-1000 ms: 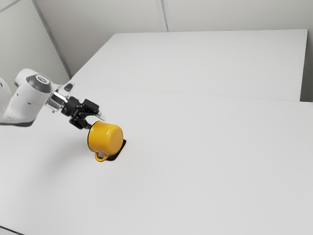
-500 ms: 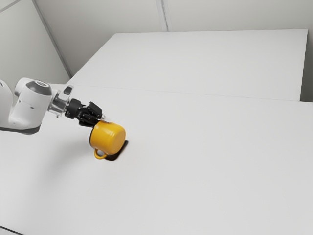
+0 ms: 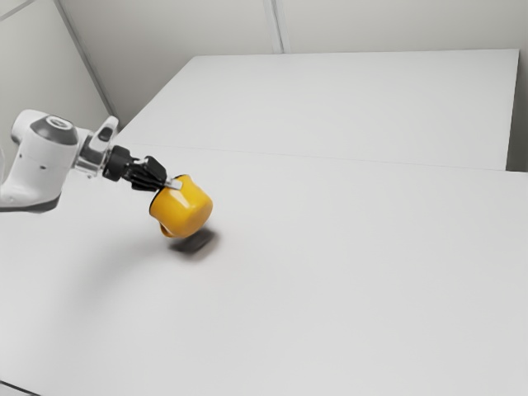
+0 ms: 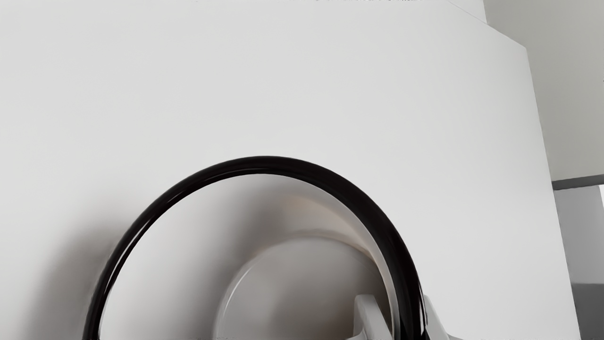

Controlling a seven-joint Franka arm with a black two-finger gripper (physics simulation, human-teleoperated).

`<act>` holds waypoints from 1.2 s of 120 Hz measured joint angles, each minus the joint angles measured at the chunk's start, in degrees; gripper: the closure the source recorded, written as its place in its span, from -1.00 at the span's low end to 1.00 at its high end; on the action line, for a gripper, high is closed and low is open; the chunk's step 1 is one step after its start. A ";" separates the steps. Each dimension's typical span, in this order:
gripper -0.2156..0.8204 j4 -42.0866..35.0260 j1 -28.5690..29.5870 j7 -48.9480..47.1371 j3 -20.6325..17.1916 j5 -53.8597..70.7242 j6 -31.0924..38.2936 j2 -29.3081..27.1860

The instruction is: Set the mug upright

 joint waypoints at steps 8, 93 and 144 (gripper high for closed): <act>0.91 0.24 -0.46 0.20 -0.16 1.23 0.16 -1.09; 0.93 2.65 -2.96 -14.36 -11.48 37.95 7.69 -4.29; 0.93 -8.52 -6.32 -22.28 -15.03 46.09 21.95 -9.42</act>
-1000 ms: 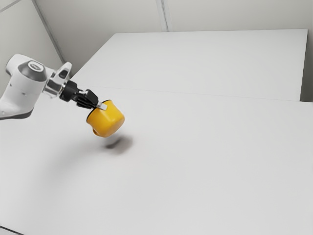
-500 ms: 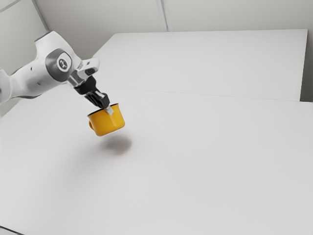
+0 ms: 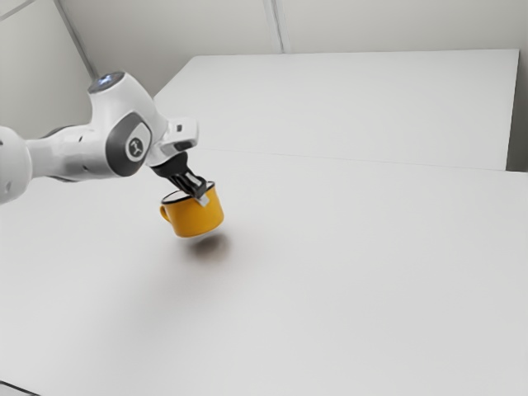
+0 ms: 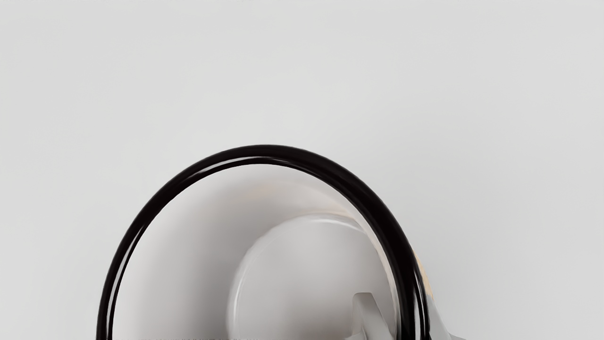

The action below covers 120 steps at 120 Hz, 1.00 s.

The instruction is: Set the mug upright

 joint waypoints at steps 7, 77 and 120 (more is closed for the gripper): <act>0.93 -1.21 -0.38 -0.87 -0.18 0.43 1.49 -0.74; 0.93 -9.78 -0.86 -7.89 -2.37 1.22 5.12 -6.25; 0.93 -12.66 -0.88 -11.92 -4.69 5.01 7.70 -6.42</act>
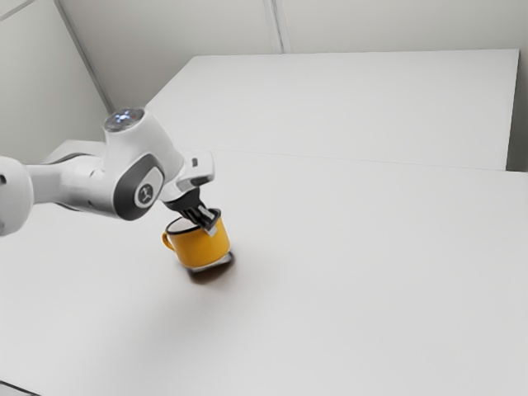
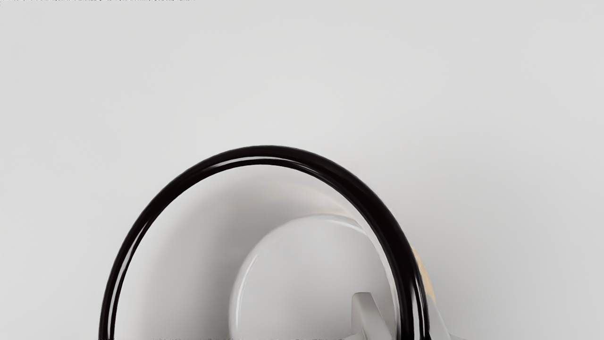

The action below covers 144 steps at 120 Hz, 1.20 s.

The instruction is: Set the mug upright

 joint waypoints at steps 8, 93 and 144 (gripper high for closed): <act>0.93 -0.72 0.04 -0.74 -0.24 1.14 1.37 0.03; 0.93 -2.69 -0.29 -9.36 -1.04 13.28 7.39 1.86; 0.93 -2.67 -0.42 -11.95 -1.04 13.31 7.71 4.14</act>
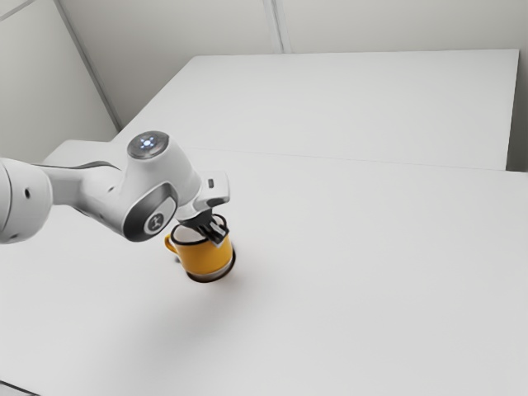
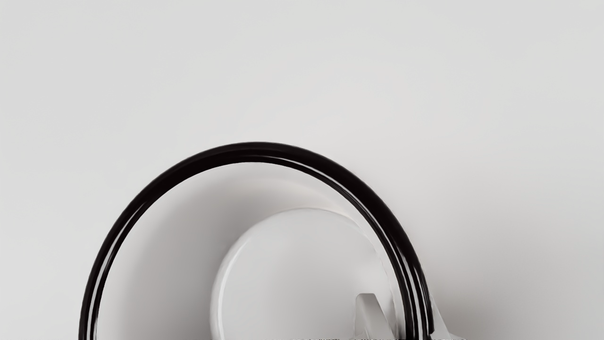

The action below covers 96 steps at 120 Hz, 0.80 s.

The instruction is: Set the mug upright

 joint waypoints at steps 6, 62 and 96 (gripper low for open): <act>0.92 0.00 0.04 -0.21 -0.01 0.00 0.00 0.04; -0.17 0.48 -0.62 1.15 -0.56 -4.01 -1.46 -3.45; -0.44 11.84 -0.36 1.67 -0.66 -11.13 -15.65 -4.64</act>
